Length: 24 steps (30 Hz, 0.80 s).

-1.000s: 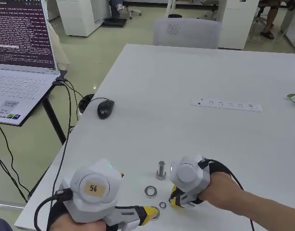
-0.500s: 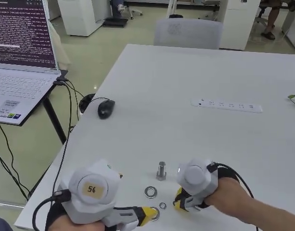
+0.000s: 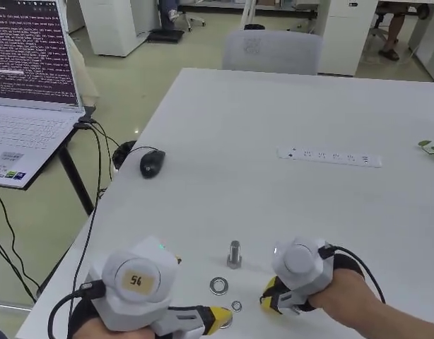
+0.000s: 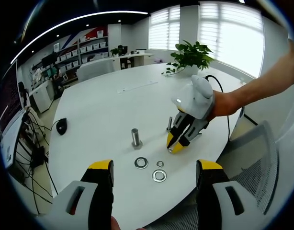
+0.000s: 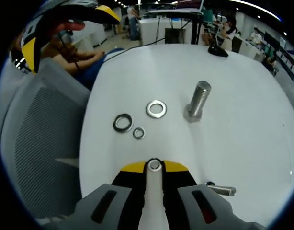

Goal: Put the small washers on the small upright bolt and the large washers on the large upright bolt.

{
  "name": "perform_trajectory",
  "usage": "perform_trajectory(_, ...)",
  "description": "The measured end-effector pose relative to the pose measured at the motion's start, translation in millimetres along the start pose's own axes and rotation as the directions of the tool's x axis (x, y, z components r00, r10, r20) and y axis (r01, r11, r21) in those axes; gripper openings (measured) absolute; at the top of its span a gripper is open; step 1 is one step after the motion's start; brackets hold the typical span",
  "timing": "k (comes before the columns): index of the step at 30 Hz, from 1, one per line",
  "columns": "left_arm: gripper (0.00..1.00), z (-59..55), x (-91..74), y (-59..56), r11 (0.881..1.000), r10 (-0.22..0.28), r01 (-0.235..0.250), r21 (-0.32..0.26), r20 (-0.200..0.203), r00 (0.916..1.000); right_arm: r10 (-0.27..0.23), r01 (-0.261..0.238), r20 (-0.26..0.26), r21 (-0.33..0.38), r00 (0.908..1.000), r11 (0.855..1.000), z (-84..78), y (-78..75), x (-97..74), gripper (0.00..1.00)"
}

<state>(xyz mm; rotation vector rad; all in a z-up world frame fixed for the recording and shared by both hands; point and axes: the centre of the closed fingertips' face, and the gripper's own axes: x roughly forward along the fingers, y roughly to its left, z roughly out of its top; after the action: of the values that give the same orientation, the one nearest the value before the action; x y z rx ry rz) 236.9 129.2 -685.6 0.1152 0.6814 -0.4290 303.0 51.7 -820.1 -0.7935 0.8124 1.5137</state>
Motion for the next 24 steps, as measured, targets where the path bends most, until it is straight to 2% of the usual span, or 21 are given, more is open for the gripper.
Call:
perform_trajectory(4, 0.70, 0.2, 0.2, -1.3, 1.000, -0.002, 0.002, 0.001, -0.001, 1.0000, 0.004, -0.004, -0.010, -0.002, 0.9999, 1.000, -2.8, 0.5, 1.8, 0.14)
perform_trajectory(7, 0.70, -0.2, -0.1, -1.0, 1.000, -0.001, 0.001, 0.001, -0.001, 1.0000, 0.006, -0.007, -0.031, -0.032, 0.9995, 0.999, -4.8, 0.5, 1.3, 0.14)
perform_trajectory(9, 0.70, -0.9, -0.6, -0.8, 1.000, 0.000, 0.000, -0.002, -0.001, 1.0000, 0.000, -0.005, -0.061, -0.086, 0.9981, 0.996, -7.3, -0.1, 0.2, 0.16)
perform_trajectory(12, 0.70, -1.6, -0.5, -0.8, 1.000, 0.000, 0.000, -0.003, -0.002, 1.0000, 0.008, -0.016, -0.074, -0.101, 0.9972, 0.995, -7.3, 2.1, 0.5, 0.18)
perform_trajectory(14, 0.70, -2.1, -0.4, -1.6, 1.000, -0.001, 0.001, -0.003, -0.003, 1.0000, 0.004, -0.017, -0.091, -0.143, 0.9958, 0.990, -8.1, 2.5, 0.6, 0.18)
perform_trajectory(22, 0.70, -2.4, -1.3, -1.3, 1.000, 0.003, -0.003, 0.001, -0.004, 1.0000, 0.005, -0.029, -0.129, -0.187, 0.9916, 0.982, -9.2, 2.6, -0.4, 0.14)
perform_trajectory(24, 0.70, -2.2, -2.2, -0.6, 1.000, 0.005, -0.005, 0.000, -0.003, 1.0000, 0.004, -0.025, -0.122, -0.172, 0.9925, 0.985, -9.2, 2.0, -1.2, 0.14)
